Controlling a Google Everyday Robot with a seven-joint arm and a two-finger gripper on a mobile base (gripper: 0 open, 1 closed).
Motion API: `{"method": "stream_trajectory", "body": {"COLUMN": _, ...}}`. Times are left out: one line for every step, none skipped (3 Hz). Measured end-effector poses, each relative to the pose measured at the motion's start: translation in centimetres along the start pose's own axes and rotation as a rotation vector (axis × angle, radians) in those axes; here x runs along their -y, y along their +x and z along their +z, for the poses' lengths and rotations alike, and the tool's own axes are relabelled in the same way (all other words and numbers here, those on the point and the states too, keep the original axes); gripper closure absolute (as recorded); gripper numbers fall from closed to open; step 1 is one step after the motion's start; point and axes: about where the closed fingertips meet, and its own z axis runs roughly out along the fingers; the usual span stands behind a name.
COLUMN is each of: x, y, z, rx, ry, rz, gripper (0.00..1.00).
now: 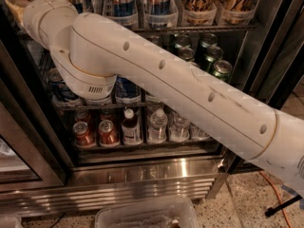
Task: Pick 7up can from top shelf of fridge
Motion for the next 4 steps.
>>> {"method": "stream_trajectory", "body": {"x": 0.0, "y": -1.2, "z": -0.5, "rx": 0.012, "ry": -0.015, "rz": -0.020, "gripper": 1.00}}
{"method": "stream_trajectory", "body": {"x": 0.0, "y": -2.1, "z": -1.0, "rx": 0.030, "ry": -0.028, "rz": -0.033, "gripper": 1.00}}
{"method": "stream_trajectory", "body": {"x": -0.2, "y": -3.0, "z": -1.5, "rx": 0.053, "ry": -0.043, "rz": -0.049, "gripper": 1.00}}
{"method": "stream_trajectory", "body": {"x": -0.7, "y": -3.5, "z": -2.3, "rx": 0.068, "ry": -0.059, "rz": -0.066, "gripper": 1.00}}
